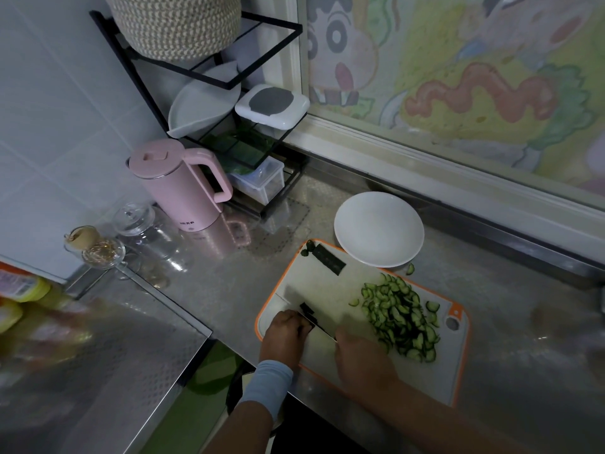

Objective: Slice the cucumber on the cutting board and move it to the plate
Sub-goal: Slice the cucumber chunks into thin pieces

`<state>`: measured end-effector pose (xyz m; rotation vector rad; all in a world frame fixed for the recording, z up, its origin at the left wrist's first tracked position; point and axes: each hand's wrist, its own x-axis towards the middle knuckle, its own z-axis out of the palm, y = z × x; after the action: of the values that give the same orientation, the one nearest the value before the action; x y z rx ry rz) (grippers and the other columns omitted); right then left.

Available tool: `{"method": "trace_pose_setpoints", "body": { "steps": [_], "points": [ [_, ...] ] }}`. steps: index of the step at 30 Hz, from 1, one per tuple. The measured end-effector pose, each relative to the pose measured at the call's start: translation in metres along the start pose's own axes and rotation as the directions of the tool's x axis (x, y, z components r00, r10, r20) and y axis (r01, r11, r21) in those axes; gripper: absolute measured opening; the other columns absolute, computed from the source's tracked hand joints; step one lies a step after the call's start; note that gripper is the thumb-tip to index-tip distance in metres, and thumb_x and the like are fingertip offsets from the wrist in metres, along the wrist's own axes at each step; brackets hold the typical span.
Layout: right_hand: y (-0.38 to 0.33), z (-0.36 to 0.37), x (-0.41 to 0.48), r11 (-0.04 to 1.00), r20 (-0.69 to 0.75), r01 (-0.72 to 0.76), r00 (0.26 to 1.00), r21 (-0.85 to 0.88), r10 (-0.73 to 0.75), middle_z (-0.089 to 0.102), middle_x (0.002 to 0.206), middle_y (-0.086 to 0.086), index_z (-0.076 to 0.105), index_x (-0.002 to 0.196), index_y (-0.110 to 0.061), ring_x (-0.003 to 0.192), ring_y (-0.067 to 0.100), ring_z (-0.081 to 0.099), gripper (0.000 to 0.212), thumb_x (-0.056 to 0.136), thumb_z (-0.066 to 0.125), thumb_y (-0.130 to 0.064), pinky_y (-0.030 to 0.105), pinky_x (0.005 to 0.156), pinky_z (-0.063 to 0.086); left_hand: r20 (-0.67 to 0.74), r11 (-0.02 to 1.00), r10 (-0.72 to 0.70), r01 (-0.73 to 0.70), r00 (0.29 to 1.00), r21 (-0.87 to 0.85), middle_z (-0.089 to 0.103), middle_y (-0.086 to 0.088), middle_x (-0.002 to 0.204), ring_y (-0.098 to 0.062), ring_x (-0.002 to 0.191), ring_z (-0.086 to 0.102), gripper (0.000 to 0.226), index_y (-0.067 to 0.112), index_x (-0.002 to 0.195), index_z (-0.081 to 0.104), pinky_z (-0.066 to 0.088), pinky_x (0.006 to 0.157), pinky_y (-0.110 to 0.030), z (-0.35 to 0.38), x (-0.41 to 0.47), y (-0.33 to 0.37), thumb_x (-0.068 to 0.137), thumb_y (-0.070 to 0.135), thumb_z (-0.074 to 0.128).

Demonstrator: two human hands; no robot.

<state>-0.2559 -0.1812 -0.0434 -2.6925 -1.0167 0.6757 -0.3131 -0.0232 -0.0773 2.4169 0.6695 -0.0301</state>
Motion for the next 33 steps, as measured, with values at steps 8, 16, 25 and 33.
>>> {"method": "trace_pose_setpoints", "body": {
  "steps": [8, 16, 25, 33],
  "points": [
    [-0.004, 0.016, 0.013, 0.971, -0.12, 0.046, 0.99, -0.233, -0.076, 0.052, 0.043, 0.002, 0.073, 0.094, -0.007, 0.036, 0.012, 0.053, 0.048, 0.049, 0.084, -0.019, 0.022, 0.034, 0.04, -0.013, 0.999, 0.044, -0.044, 0.999, 0.032, 0.061, -0.002, 0.104, -0.019, 0.1, 0.054, 0.019, 0.013, 0.096, 0.073, 0.029, 0.087, -0.011, 0.001, -0.005, -0.003, 0.092, 0.024, 0.058],
    [-0.011, 0.006, 0.005, 0.992, -0.084, 0.028, 0.996, -0.12, -0.038, 0.067, 0.105, 0.005, 0.041, 0.13, -0.017, 0.098, 0.025, 0.065, 0.032, 0.098, 0.034, -0.016, 0.034, 0.079, 0.049, 0.003, 1.0, 0.012, -0.012, 1.0, 0.012, 0.061, -0.001, 0.104, -0.015, 0.101, 0.053, 0.019, 0.013, 0.094, 0.071, 0.023, 0.077, -0.008, -0.001, -0.001, -0.001, 0.092, 0.023, 0.055],
    [0.002, 0.014, -0.001, 0.987, -0.055, 0.036, 0.997, -0.154, -0.045, 0.068, 0.104, 0.006, 0.034, 0.144, -0.011, 0.095, 0.025, 0.065, 0.046, 0.098, 0.034, -0.017, 0.033, 0.076, 0.05, -0.002, 0.999, 0.009, -0.009, 1.0, 0.033, 0.063, -0.001, 0.097, -0.016, 0.095, 0.055, 0.017, 0.014, 0.088, 0.071, 0.033, 0.082, -0.014, 0.0, -0.004, -0.003, 0.091, 0.023, 0.057],
    [-0.015, 0.009, 0.018, 0.989, -0.02, 0.034, 0.999, -0.143, -0.037, 0.063, 0.114, 0.007, 0.028, 0.144, -0.012, 0.106, 0.024, 0.062, 0.044, 0.1, 0.03, -0.016, 0.034, 0.084, 0.047, -0.024, 0.997, 0.046, -0.044, 0.999, 0.058, 0.062, 0.001, 0.103, -0.014, 0.099, 0.054, 0.023, 0.016, 0.092, 0.072, 0.038, 0.086, -0.019, 0.001, -0.005, -0.005, 0.092, 0.024, 0.051]
  ]
}}
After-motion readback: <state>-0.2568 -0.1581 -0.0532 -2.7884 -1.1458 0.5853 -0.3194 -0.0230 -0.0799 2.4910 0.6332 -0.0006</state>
